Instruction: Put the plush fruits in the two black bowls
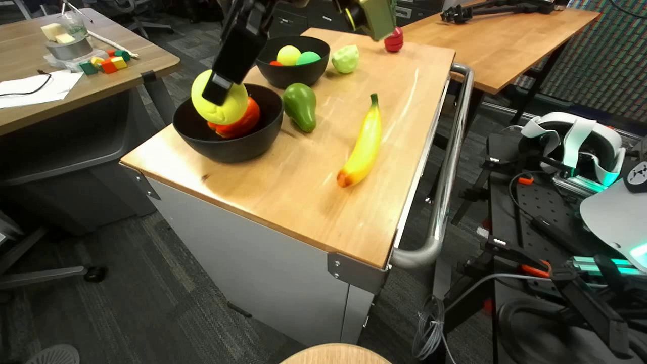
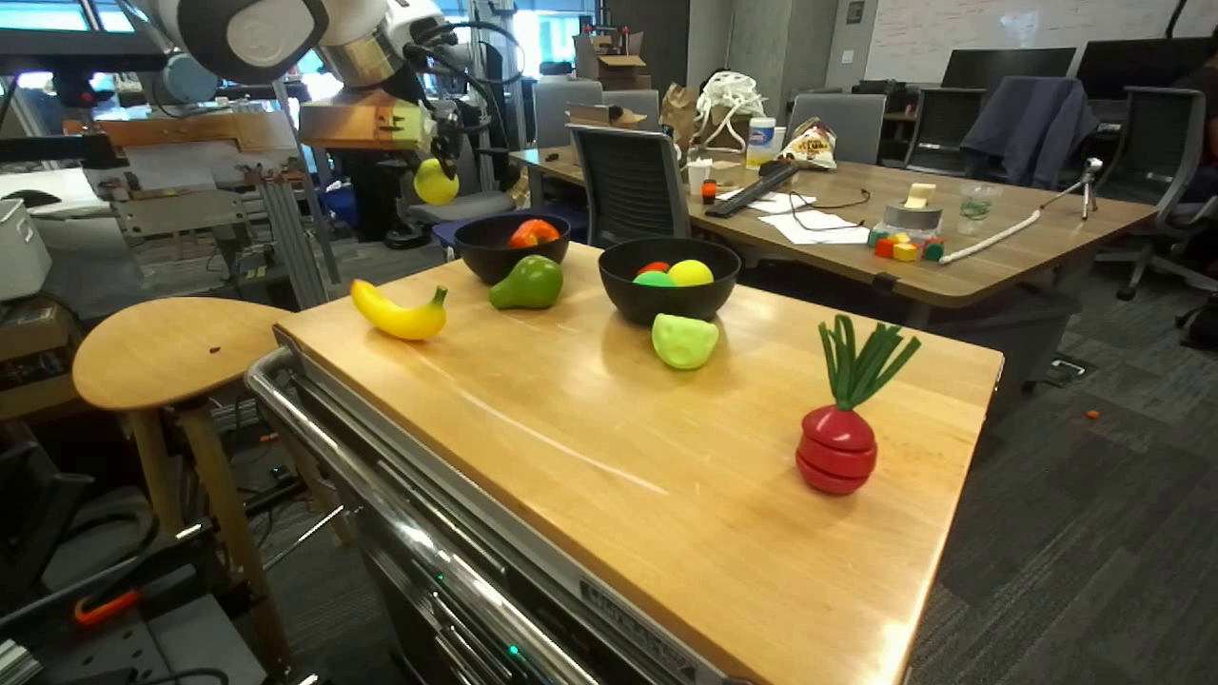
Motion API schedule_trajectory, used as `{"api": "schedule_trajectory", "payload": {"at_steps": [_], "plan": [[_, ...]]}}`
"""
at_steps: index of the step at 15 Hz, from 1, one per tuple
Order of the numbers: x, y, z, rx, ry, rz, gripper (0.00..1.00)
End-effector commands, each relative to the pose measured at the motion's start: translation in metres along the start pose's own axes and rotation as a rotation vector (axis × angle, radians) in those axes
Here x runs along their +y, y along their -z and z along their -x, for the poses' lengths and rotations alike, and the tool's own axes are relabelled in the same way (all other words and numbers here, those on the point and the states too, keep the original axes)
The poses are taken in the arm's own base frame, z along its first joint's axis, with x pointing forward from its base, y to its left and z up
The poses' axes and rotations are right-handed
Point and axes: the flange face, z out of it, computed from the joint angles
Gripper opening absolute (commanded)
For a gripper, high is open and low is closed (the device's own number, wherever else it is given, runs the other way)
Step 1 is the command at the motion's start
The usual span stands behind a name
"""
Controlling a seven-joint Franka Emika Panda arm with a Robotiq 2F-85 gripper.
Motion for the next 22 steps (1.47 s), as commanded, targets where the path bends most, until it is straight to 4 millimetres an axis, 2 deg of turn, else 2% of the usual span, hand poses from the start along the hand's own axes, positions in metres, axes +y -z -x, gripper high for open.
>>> {"api": "schedule_trajectory", "payload": {"at_steps": [1, 7, 8, 9, 11, 14, 19, 22], "plan": [[0.019, -0.014, 0.000, 0.014, 0.050, 0.029, 0.20], [0.050, -0.036, 0.011, -0.006, 0.064, 0.069, 0.20], [0.057, -0.037, 0.015, -0.017, 0.060, 0.077, 0.39], [0.063, -0.038, 0.019, -0.033, 0.056, 0.085, 0.70], [0.077, -0.031, 0.024, -0.061, 0.057, 0.098, 0.77], [0.101, -0.008, 0.028, -0.094, 0.040, 0.151, 0.99], [0.136, 0.040, 0.017, -0.208, -0.077, 0.185, 1.00], [0.155, 0.060, 0.016, -0.284, -0.205, 0.170, 1.00]]}}
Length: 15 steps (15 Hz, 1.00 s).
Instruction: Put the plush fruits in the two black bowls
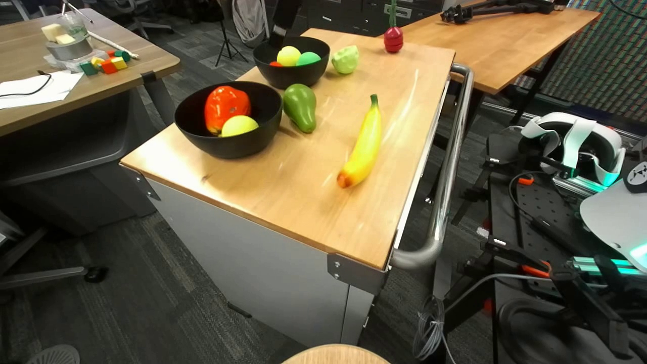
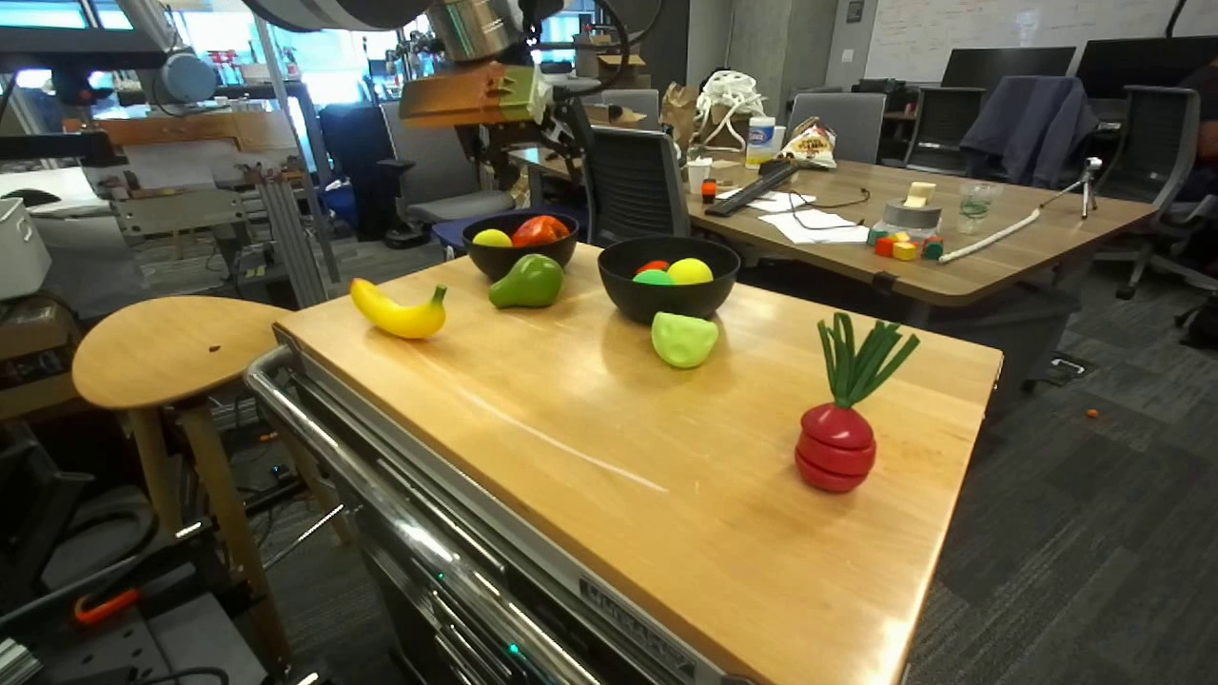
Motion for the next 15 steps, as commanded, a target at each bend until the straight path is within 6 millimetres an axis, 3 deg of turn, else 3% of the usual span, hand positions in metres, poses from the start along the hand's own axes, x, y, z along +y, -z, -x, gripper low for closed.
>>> {"api": "schedule_trajectory", "payload": {"at_steps": [1, 7, 15], "plan": [[0.020, 0.026, -0.001, -0.082, -0.131, -0.015, 1.00], [0.037, 0.001, 0.021, -0.238, -0.393, -0.007, 1.00], [0.022, -0.039, 0.033, -0.313, -0.490, -0.020, 1.00]]}}
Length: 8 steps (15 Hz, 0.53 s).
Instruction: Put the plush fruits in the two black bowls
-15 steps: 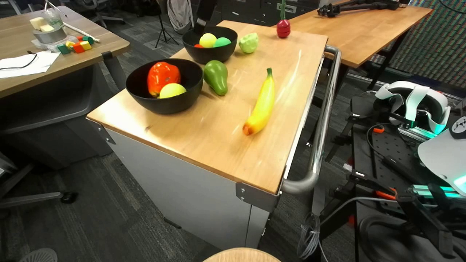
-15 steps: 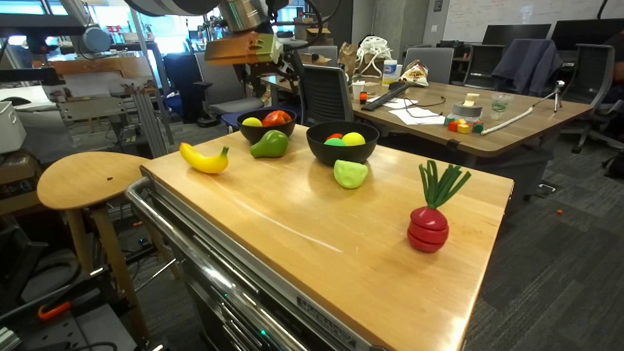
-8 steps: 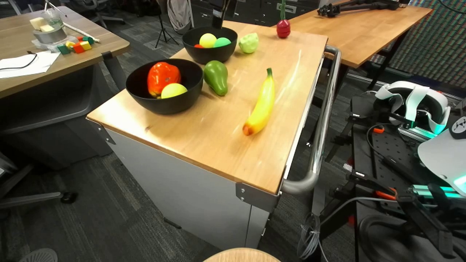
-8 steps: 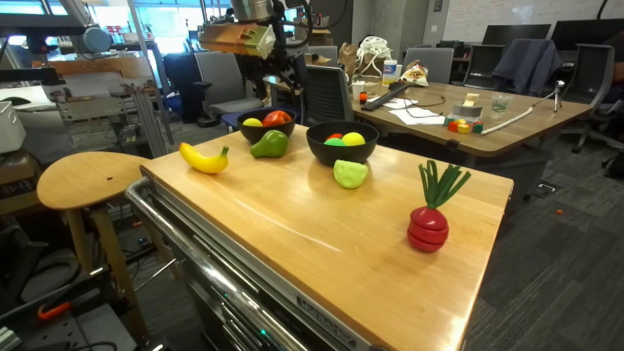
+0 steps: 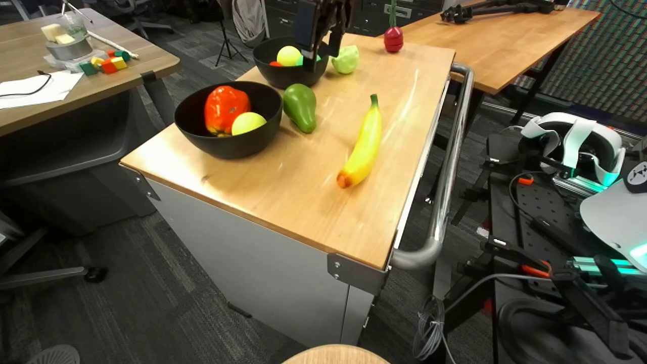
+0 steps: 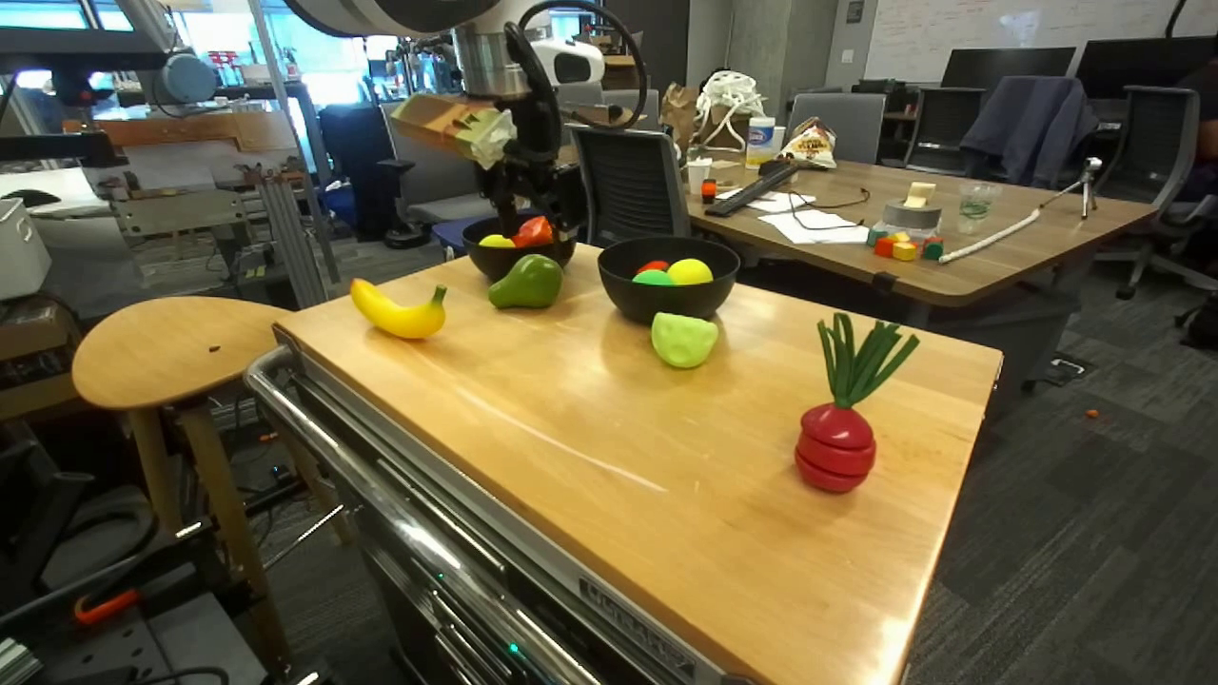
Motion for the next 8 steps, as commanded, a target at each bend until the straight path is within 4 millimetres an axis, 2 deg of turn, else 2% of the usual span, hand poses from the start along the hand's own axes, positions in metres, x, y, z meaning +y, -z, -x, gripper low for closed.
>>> {"api": "schedule_trajectory", "payload": {"at_steps": [1, 8], "plan": [[-0.006, -0.011, -0.005, -0.004, -0.028, 0.007, 1.00], [-0.014, -0.042, -0.008, 0.026, 0.010, -0.011, 1.00]]}}
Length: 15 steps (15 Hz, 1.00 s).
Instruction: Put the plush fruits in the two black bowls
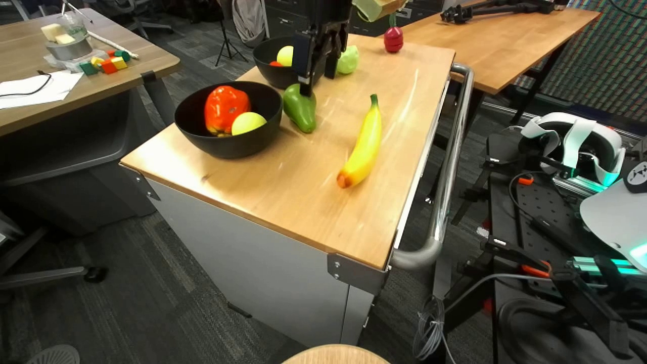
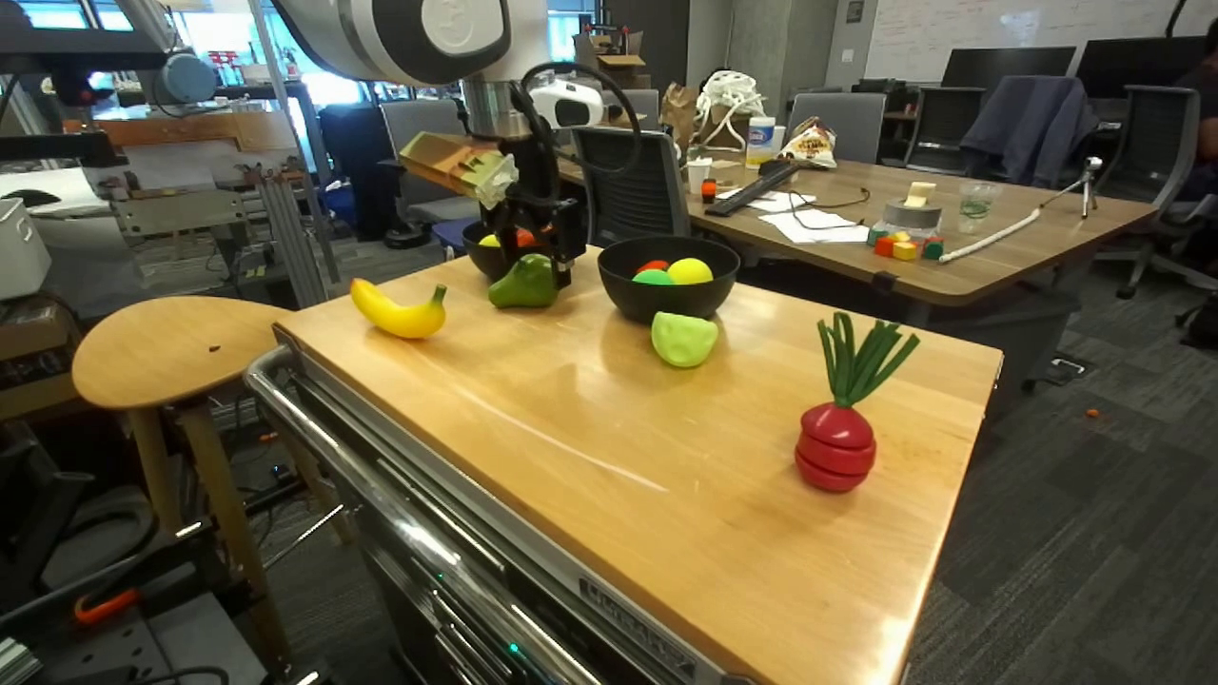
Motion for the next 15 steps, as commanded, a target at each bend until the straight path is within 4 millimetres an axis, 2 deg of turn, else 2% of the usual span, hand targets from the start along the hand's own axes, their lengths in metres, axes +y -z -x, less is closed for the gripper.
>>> {"api": "schedule_trajectory", "payload": {"at_steps": [1, 7, 12, 13, 15], "plan": [[-0.009, -0.007, -0.009, 0.052, 0.018, -0.014, 1.00], [-0.019, -0.013, -0.012, 0.090, 0.032, -0.024, 1.00], [-0.012, -0.032, -0.021, 0.121, 0.033, -0.005, 1.00], [-0.009, -0.036, -0.023, 0.140, 0.043, 0.003, 0.95], [-0.003, -0.044, -0.027, 0.164, 0.052, 0.017, 0.74]]}}
